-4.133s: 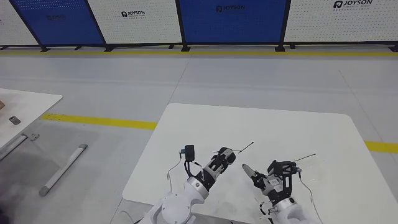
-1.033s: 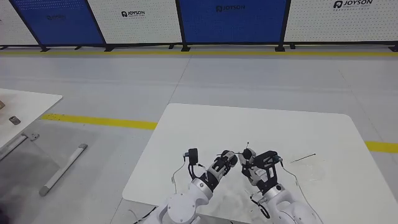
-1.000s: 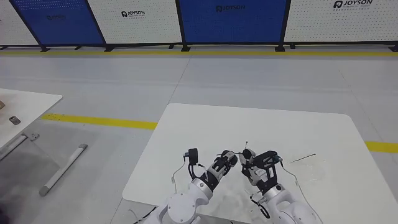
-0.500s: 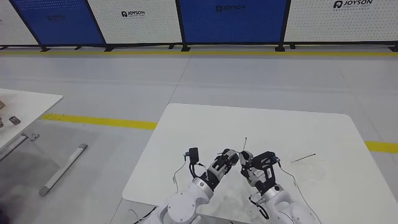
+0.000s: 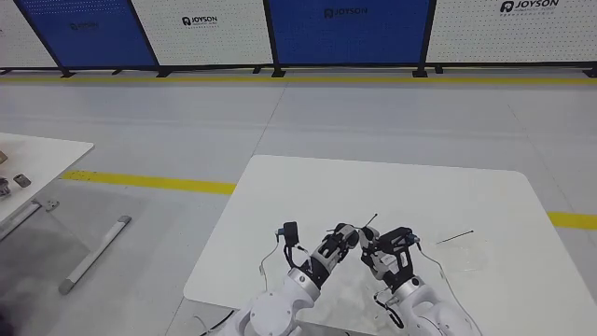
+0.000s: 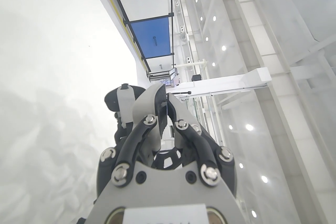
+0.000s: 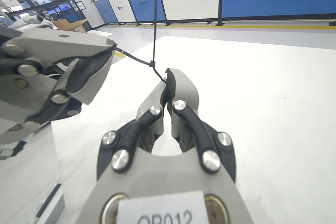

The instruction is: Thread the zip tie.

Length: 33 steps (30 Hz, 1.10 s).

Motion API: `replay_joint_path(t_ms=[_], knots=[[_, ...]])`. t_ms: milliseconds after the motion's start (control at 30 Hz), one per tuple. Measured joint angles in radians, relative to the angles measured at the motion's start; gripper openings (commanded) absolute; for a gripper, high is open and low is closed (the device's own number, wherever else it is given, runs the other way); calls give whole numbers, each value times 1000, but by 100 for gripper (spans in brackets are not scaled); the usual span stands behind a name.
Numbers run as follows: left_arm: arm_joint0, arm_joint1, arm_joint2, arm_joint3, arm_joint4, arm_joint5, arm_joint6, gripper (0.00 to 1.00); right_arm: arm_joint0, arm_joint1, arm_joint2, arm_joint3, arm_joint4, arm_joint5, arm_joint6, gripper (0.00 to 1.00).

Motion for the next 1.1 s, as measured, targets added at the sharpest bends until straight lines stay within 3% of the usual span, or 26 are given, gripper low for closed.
replay_joint_path(t_ms=[700,1100], knots=[[50,8,-43,-60,-33,-73,-5,0,2,-1,6,24,1,-7,4,0],[59,10,-45,-68,-35,-84,-16,0,3,-2,4,29,0,-11,5,0]])
